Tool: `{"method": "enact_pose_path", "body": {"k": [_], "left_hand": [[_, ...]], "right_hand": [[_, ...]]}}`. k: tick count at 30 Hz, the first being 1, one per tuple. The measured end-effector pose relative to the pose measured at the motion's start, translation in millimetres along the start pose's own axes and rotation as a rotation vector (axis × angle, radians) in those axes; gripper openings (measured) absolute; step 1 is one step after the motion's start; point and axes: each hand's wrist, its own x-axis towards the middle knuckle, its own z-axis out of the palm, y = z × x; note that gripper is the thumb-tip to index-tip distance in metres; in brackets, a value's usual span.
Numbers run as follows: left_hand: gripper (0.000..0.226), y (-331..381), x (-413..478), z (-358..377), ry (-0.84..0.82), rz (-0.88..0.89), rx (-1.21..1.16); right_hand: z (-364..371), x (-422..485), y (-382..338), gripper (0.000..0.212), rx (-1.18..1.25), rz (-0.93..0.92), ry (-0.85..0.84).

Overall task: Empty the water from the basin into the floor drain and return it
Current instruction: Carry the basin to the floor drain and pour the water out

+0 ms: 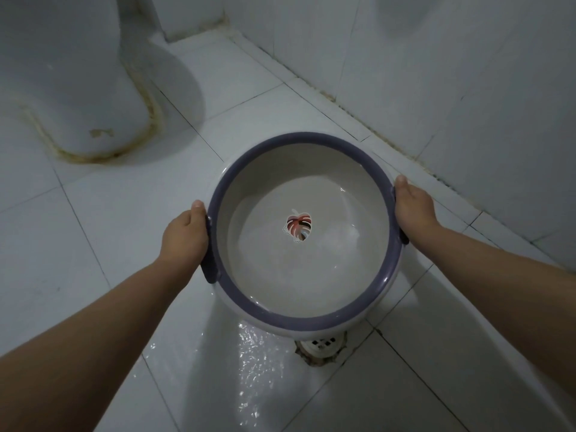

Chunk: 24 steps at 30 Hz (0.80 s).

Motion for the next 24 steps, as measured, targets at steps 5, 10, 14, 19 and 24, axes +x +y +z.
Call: {"method": "enact_pose_path", "body": {"k": [5,10,14,19,24], "left_hand": [[0.052,0.5,-1.3,-1.0,-0.023,-0.019,0.001],[0.05,1.7,-2.5,-1.6,-0.025,-0.024,-0.02],[0.05,2.7,-2.1,-0.7,-0.028,-0.042,-0.009],[0.05,1.8,-1.7,-0.9,-0.017,-0.038,-0.017],[0.049,0.4,-2.4,-0.9,-0.015,-0.039,-0.025]], "right_hand": [[-0.9,-0.3,-0.3,0.047,-0.001,-0.025,0.002],[0.3,1.2,-0.5,0.048,-0.01,-0.013,0.006],[0.0,2.0,-0.7,0.048,-0.009,-0.012,-0.002],[-1.6,1.0,0.0,0.048,-0.007,-0.01,-0.004],[-2.0,0.4,-0.6,0.049,0.005,-0.005,-0.009]]}}
